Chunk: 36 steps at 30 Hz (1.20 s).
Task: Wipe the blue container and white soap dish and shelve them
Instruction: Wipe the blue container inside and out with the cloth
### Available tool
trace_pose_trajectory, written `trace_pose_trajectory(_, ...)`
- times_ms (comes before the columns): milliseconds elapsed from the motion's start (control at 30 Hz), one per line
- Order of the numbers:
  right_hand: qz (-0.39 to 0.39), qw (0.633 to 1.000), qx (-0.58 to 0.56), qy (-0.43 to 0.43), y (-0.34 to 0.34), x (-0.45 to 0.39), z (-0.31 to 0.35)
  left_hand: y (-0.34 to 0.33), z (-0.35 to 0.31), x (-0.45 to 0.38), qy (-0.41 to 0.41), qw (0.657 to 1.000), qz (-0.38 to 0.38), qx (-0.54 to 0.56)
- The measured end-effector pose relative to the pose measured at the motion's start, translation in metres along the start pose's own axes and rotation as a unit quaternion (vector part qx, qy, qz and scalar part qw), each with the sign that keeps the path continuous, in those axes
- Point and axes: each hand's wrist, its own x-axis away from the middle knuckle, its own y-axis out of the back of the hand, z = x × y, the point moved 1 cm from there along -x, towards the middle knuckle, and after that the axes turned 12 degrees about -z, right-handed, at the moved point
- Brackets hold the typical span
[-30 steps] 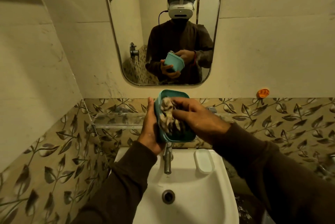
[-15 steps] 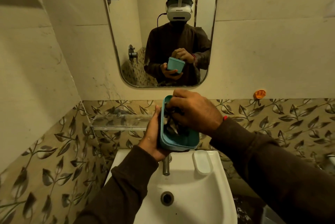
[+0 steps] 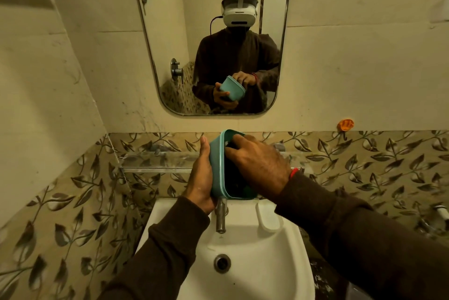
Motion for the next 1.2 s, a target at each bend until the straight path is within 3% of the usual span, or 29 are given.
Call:
trace_pose_trajectory(200,0.061,0.998,-0.018,0.01,-0.001,0.004,0.006,0.003,-0.004,0.002,-0.026,0.998,-0.021,-0.049)
trace_pose_trajectory(333,0.114,0.984,-0.131,0.022,0.001,0.007,0.009,0.003,-0.008,0.002,-0.049,0.997,-0.043,-0.042)
trace_pose_trajectory(433,0.138,0.951,-0.27,-0.056,0.002,0.005,0.007,0.007,-0.011,0.002,-0.069,0.995,-0.051,-0.046)
trace_pose_trajectory(600,0.145,0.886,-0.405,-0.173,0.002,0.003,0.016,0.015,-0.004,0.003,-0.068,0.997,-0.044,-0.01)
trace_pose_trajectory(667,0.146,0.833,-0.471,-0.251,0.001,0.006,0.02,0.018,0.0,0.003,-0.062,0.998,-0.033,0.008)
trace_pose_trajectory(833,0.136,0.618,-0.669,-0.389,0.004,0.01,0.018,0.02,0.0,0.0,-0.041,0.996,-0.004,0.076)
trace_pose_trajectory(933,0.08,0.461,-0.773,-0.428,0.003,0.006,0.012,0.018,-0.01,-0.004,-0.044,0.997,0.002,0.062)
trace_pose_trajectory(967,0.058,0.426,-0.794,-0.43,0.001,0.005,0.01,0.017,-0.011,-0.004,-0.042,0.998,-0.006,0.053)
trace_pose_trajectory(1033,0.004,0.382,-0.811,-0.444,-0.002,-0.001,0.008,0.014,-0.007,-0.003,-0.042,0.999,-0.027,0.023)
trace_pose_trajectory(1100,-0.057,0.361,-0.804,-0.469,-0.005,-0.005,0.008,0.008,0.003,0.001,-0.037,0.998,-0.045,0.009)
trace_pose_trajectory(1133,-0.073,0.368,-0.794,-0.478,-0.008,-0.006,0.009,0.006,0.007,0.003,-0.032,0.998,-0.05,0.015)
trace_pose_trajectory(1200,-0.067,0.421,-0.77,-0.474,-0.013,-0.001,0.01,0.003,0.012,0.007,-0.019,0.998,-0.053,0.032)
